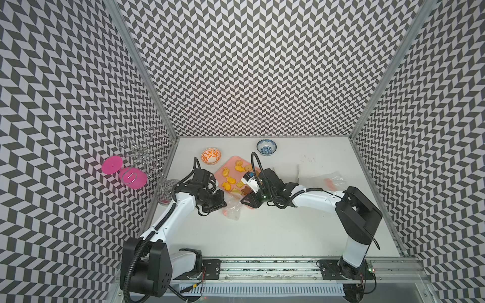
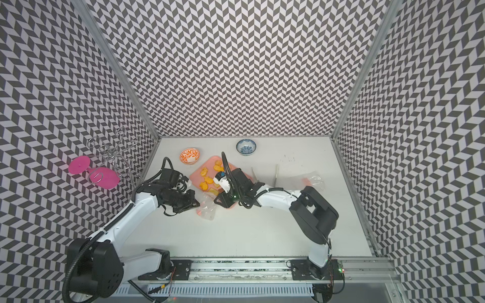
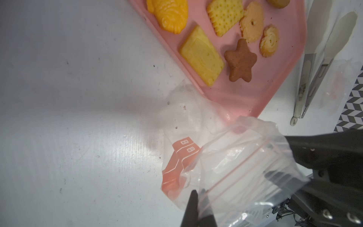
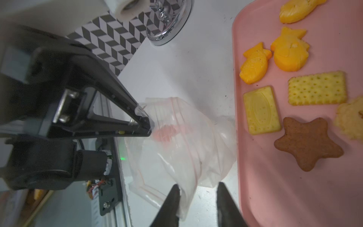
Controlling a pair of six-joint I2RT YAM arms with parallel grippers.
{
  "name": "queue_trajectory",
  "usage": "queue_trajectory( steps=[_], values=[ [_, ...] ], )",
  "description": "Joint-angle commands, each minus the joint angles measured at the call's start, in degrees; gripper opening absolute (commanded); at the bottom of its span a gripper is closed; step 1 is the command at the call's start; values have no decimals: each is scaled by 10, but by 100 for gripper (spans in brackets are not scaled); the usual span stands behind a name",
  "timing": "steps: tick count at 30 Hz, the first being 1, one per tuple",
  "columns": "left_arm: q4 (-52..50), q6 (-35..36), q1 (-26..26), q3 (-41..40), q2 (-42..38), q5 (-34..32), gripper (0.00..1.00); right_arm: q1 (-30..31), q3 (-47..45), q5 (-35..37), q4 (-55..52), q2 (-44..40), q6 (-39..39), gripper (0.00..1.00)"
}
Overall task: Put the cookies into a resealable bag to prevent moisture
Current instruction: Open the ziploc bag, then pick up the clamp from the center of the board.
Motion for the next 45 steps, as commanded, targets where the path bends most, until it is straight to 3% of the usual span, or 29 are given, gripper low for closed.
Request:
queue_trajectory(
  steps=[1, 8, 12, 14, 18, 23, 31, 40, 45],
  values=[
    [-12, 10, 4, 11, 2, -8, 0, -3, 7, 22, 9, -42, -34, 47],
    [-5, 11, -1, 19, 23, -6, 0, -37, -149, 140, 36, -214, -47, 81],
    [2, 11, -7, 21, 30, -6, 0, -65, -260, 375, 38, -310, -9, 93],
    [3, 10, -9, 24, 37, -5, 0, -91, -308, 435, 51, -339, 22, 95],
    [6, 18, -12, 32, 51, -5, 0, -117, -385, 408, 180, -333, 39, 98],
    [9, 25, -15, 45, 57, -6, 0, -139, -320, 407, 116, -218, 52, 99],
    [9, 32, -18, 54, 67, -4, 0, -165, -291, 422, 181, -109, 40, 98],
    [11, 37, -18, 51, 70, -6, 0, -176, -263, 450, 250, -20, 13, 92],
    [9, 40, -19, 49, 68, -8, 0, -175, -254, 471, 263, 18, 9, 82]
  ],
)
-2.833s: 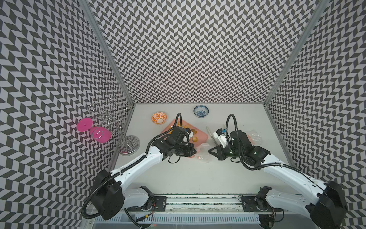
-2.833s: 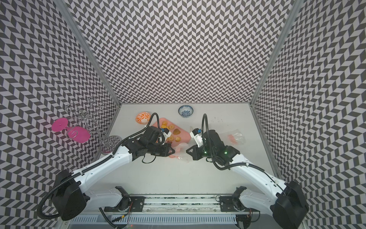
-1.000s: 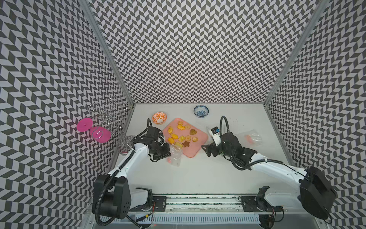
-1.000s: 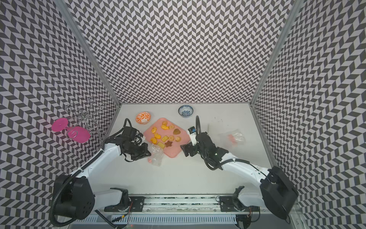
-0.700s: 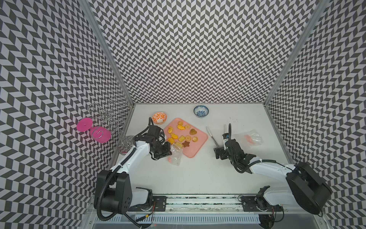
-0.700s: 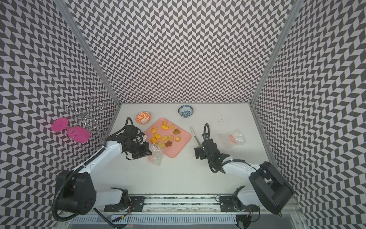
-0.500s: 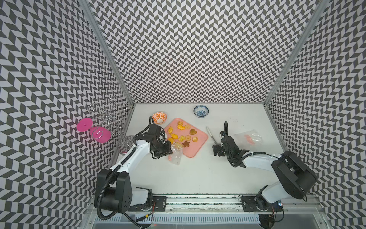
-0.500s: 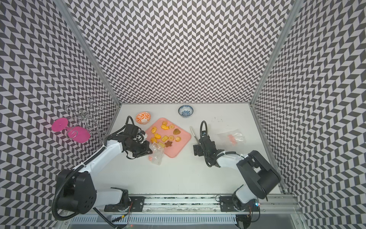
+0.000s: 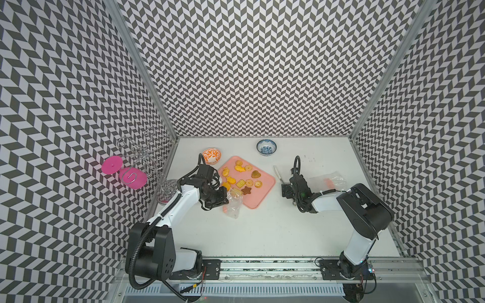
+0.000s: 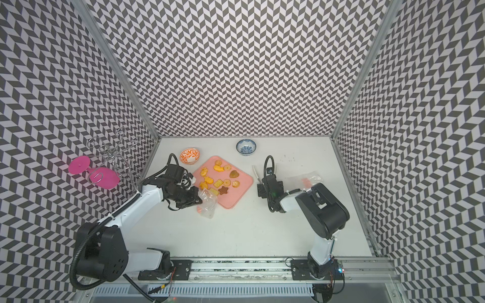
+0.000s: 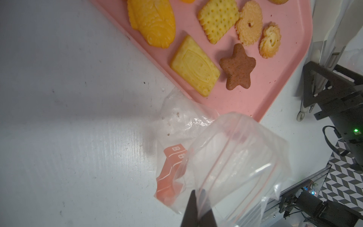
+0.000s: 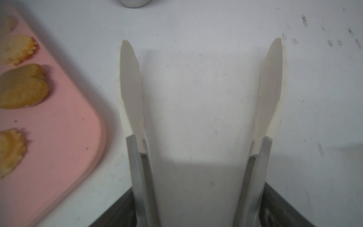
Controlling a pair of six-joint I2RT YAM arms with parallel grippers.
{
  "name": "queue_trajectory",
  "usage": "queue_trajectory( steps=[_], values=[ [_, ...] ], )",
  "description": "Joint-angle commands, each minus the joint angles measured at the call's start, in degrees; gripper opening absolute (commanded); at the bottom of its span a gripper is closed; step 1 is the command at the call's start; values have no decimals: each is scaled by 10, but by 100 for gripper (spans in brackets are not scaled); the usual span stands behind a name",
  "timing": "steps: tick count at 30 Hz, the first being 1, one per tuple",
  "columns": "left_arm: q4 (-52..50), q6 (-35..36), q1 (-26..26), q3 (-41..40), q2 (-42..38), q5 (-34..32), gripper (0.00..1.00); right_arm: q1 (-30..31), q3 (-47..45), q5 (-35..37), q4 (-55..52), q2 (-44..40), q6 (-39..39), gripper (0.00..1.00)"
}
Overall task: Put the cookies into a resealable bag to prevent moisture
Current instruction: Pick up the clamp from the center of the board, then pick up the cookie from the tray.
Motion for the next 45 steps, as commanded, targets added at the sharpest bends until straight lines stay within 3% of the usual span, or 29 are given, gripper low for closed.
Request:
queue_trajectory(
  steps=[1, 6, 13, 17, 21, 26, 31, 36, 45],
  values=[
    [4, 11, -2, 13, 1, -3, 0, 1, -6, 22, 17, 21, -6, 77],
    [4, 14, -2, 11, 2, -4, 0, 2, -24, 23, 30, -21, -12, 53],
    [-1, 22, -2, 23, 11, -9, 0, 1, -62, 15, 10, -127, -31, 37],
    [-5, 28, -2, 30, 19, -11, 0, 2, -73, -33, -31, -193, -47, 37],
    [-15, 35, -1, 42, 23, -22, 0, 10, -67, -174, -87, -268, -105, 37],
    [-16, 40, 0, 46, 27, -24, 0, 61, 0, -256, -229, -305, -232, 40],
    [-12, 39, 0, 41, 28, -20, 0, 80, 50, -335, -324, -287, -364, 44],
    [-12, 40, -1, 43, 27, -16, 0, 85, 107, -332, -373, -223, -429, 48],
    [-13, 42, -1, 45, 27, -12, 0, 87, 186, -311, -423, -129, -465, 51]
  ],
)
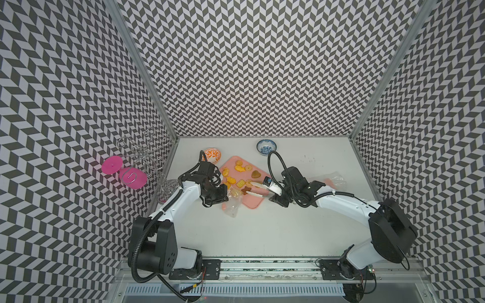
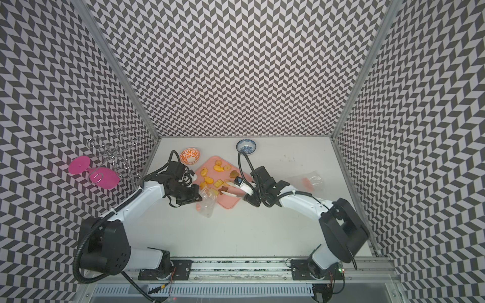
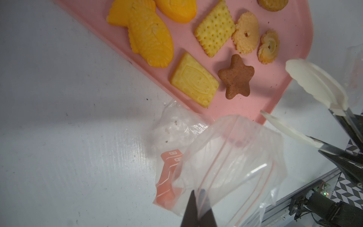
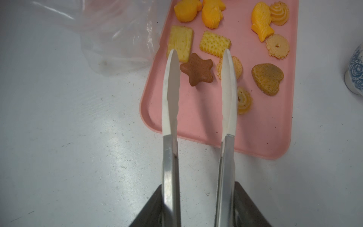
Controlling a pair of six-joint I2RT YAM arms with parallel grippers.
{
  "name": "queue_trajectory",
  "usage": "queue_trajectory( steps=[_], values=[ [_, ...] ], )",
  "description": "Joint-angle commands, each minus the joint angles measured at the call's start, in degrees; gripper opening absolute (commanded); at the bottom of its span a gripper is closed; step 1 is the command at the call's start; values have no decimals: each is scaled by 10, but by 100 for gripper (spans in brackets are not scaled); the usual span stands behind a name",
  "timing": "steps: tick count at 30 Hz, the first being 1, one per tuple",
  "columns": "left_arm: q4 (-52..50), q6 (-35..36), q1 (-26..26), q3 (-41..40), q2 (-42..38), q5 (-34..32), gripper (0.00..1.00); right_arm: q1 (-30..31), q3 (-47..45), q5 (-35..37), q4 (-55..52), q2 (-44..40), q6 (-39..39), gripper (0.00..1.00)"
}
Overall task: Put the cookies into a resealable bag to prevent moisture
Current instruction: Pick up the cookie from the tray.
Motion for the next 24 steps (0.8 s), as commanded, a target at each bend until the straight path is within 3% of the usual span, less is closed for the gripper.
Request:
queue_trajectory(
  steps=[1, 8, 15, 24],
  values=[
    [-7, 9, -2, 15, 0, 5, 0, 4, 33, -1, -8, 18, -32, 51],
    [-3, 11, -2, 14, 4, 11, 0, 8, 72, 25, -15, 69, -32, 54],
    [-4, 14, -2, 15, 5, 11, 0, 15, 105, 2, -29, 108, -44, 55],
    [-3, 16, -2, 14, 5, 12, 0, 25, 137, 8, -42, 138, -37, 47]
  ],
)
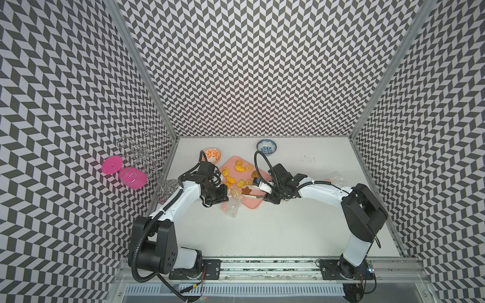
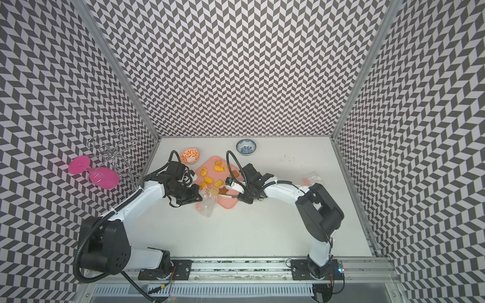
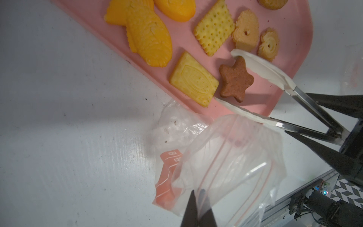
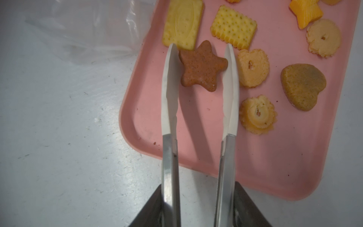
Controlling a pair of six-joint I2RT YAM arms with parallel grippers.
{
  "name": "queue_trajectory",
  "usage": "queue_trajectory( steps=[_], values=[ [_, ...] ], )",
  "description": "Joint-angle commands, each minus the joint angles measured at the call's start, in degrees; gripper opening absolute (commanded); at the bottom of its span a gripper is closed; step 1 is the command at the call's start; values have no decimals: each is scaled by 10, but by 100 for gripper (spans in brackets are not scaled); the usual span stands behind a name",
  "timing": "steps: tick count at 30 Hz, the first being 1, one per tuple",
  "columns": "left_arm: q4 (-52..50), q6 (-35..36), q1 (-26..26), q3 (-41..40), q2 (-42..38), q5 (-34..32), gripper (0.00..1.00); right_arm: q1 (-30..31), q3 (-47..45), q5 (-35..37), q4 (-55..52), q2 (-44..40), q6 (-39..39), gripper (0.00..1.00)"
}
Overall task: Put the cookies into a resealable bag to prevent moisture
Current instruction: Pick up the cookie from the tray, then place the cookie in the ziploc bag.
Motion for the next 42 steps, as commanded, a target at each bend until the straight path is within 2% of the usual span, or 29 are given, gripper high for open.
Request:
queue_trajectory(
  steps=[1, 5, 11, 16, 20, 23, 28, 32, 42],
  values=[
    [-3, 12, -2, 14, 3, 9, 0, 5, 20, -3, 9, -2, -3, 46],
    [-2, 14, -2, 16, 8, 9, 0, -1, -2, -1, 18, -38, 9, 42],
    [-3, 19, -2, 23, 17, 13, 0, -25, -58, -34, 32, -134, 46, 40],
    [-2, 24, 0, 30, 28, 18, 0, -25, -88, -137, 71, -207, 113, 37],
    [6, 25, 9, 28, 31, 43, 0, -1, -138, -217, 179, -240, 191, 37],
    [4, 30, 19, 25, 33, 53, 0, 8, -163, -249, 247, -230, 242, 36],
    [18, 39, 51, 4, 26, 106, 0, 18, -157, -264, 269, -188, 270, 35],
    [27, 43, 66, -12, 23, 142, 0, 27, -155, -262, 289, -167, 271, 36],
    [42, 38, 81, -42, 9, 168, 0, 29, -145, -251, 275, -135, 253, 41]
  ],
)
